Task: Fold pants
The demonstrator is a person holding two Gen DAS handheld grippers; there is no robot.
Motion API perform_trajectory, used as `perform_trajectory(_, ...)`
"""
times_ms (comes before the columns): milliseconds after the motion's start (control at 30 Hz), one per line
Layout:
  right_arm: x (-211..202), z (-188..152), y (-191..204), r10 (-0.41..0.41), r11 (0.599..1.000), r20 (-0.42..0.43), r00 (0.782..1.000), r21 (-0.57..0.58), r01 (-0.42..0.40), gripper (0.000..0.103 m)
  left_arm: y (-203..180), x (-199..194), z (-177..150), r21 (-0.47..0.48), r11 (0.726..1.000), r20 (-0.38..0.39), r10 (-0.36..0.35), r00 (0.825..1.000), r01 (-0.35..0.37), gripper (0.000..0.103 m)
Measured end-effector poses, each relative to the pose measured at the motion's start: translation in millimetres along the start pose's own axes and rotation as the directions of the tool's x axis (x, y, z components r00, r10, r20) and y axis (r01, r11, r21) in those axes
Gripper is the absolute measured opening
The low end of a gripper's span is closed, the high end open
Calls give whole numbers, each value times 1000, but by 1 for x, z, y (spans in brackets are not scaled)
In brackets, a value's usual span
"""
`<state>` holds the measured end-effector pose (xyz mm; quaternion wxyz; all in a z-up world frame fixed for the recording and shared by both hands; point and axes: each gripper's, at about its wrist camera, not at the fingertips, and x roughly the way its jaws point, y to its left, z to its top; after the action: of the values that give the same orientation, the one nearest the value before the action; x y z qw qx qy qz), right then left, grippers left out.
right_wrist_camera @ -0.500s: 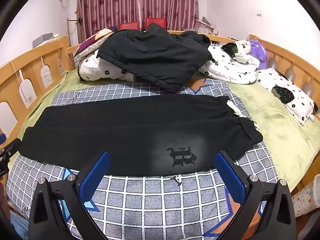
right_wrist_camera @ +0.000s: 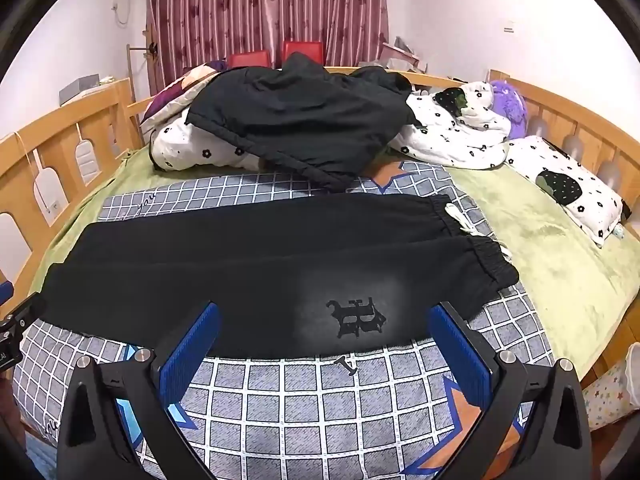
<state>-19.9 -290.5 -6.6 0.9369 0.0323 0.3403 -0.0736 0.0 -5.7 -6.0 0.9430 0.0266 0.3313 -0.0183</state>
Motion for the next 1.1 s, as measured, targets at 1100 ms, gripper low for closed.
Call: perform_trajectory(1100,-3,-3,2,3,1000,12,1000,6,-3,103,3,-6,1,-10,1000,18,2,1000,-2,103)
